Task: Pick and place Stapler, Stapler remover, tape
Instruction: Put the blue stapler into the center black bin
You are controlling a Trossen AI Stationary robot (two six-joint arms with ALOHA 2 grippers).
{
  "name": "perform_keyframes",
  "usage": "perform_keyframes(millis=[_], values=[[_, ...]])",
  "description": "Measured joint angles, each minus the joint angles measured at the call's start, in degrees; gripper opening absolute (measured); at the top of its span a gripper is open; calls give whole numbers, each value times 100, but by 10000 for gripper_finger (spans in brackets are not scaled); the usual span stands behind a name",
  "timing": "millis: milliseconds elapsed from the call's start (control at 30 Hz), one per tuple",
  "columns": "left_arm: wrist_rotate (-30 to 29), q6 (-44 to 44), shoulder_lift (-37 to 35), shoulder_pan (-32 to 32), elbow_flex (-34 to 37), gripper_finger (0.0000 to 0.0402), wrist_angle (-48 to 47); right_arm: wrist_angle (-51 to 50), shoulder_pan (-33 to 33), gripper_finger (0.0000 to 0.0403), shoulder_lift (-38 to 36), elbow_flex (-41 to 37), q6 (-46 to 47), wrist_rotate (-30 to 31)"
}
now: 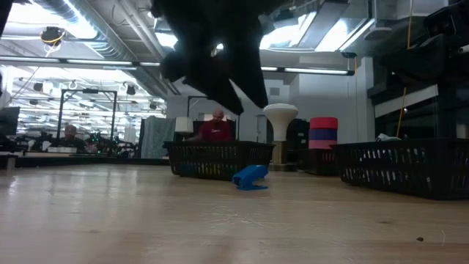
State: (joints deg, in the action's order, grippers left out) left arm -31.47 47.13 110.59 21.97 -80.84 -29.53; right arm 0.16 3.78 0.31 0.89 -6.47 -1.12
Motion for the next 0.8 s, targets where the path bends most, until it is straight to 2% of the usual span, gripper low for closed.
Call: perform_keyframes(millis=[367,800], values=[[161,486,33,65,0,224,-65,0,0,14,1,0,1,-1],[247,623,737,-11,2,224,216,0,-1,14,1,0,-1,-1]])
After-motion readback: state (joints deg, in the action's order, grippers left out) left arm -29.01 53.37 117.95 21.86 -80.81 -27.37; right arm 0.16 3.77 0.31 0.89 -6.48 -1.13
